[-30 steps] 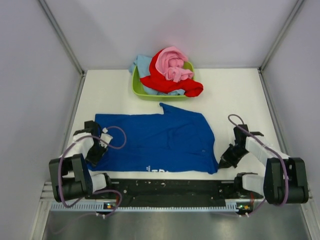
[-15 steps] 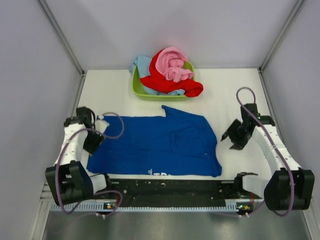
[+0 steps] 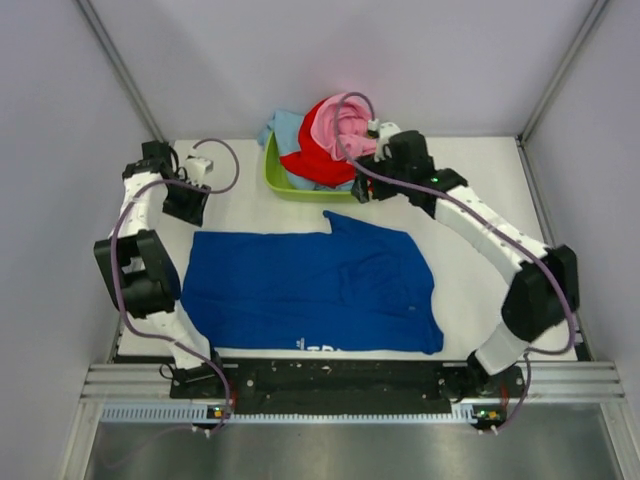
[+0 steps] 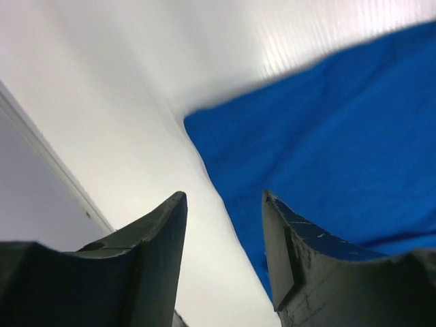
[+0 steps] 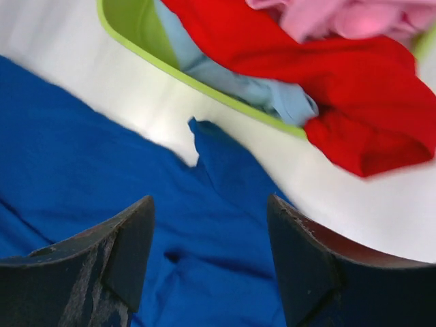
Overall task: Fold and stack the t-shirts
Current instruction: Fold the flattened tshirt in 1/3 of the way, then grap the side of the flattened tshirt furthest away from the robot with both arms
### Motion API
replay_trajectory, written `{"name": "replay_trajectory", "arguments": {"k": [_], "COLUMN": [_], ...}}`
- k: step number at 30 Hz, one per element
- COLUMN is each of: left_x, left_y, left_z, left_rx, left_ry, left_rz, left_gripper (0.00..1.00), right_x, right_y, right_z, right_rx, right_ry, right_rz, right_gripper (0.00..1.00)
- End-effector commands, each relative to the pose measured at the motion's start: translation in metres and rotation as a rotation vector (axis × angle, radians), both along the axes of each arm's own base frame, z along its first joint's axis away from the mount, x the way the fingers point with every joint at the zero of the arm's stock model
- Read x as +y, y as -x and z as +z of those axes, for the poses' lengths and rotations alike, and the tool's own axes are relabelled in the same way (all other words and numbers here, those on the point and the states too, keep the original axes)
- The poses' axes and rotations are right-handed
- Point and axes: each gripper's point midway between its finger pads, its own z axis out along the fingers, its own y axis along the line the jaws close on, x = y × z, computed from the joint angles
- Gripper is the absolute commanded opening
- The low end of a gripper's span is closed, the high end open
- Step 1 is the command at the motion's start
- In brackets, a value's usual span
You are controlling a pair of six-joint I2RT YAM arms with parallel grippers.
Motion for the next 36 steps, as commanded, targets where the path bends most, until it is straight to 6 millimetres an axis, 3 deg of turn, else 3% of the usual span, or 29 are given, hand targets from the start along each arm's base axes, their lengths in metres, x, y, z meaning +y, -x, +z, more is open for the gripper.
{"name": "replay_trajectory", "arguments": {"k": [1,5,11,19,24,30,32,34,36], "left_x": [0.014,0.026,0.030,0.029,0.023,0.014,0.011,0.004,-0.004], "left_y": [-0.034,-0.045,-0.053,-0.060,-0.057,-0.043,-0.041,-0.037,-0.029], "left_z": [-0.002,-0.031,-0.060,-0.088,-0.102,-0.103,-0.103,-0.103,-0.099], "left_rx": [-0.048,-0.004,0.050,0.104,0.162,0.206,0.203,0.215,0.236], "left_ry": [0.025,0.012,0.032,0.058,0.101,0.141,0.153,0.183,0.222], "left_rz": [0.044,0.060,0.067,0.069,0.065,0.017,0.003,-0.018,-0.041], "left_gripper": [0.54,0.59,0.59,0.59,0.57,0.53,0.47,0.35,0.20], "right_x": [0.051,0.079,0.097,0.104,0.105,0.102,0.104,0.107,0.107], "right_y": [-0.034,-0.045,-0.063,-0.078,-0.081,-0.088,-0.090,-0.087,-0.082], "right_z": [-0.022,-0.060,-0.113,-0.146,-0.164,-0.169,-0.165,-0.157,-0.146], "right_rx": [-0.059,-0.048,-0.036,-0.079,-0.066,-0.076,-0.083,-0.080,-0.074], "right_ry": [0.116,0.220,0.347,0.478,0.513,0.547,0.538,0.511,0.476], "right_rz": [0.133,0.141,0.096,0.111,0.124,0.105,0.103,0.107,0.098], "right_gripper": [0.64,0.56,0.57,0.61,0.57,0.34,0.21,0.05,0.00]}}
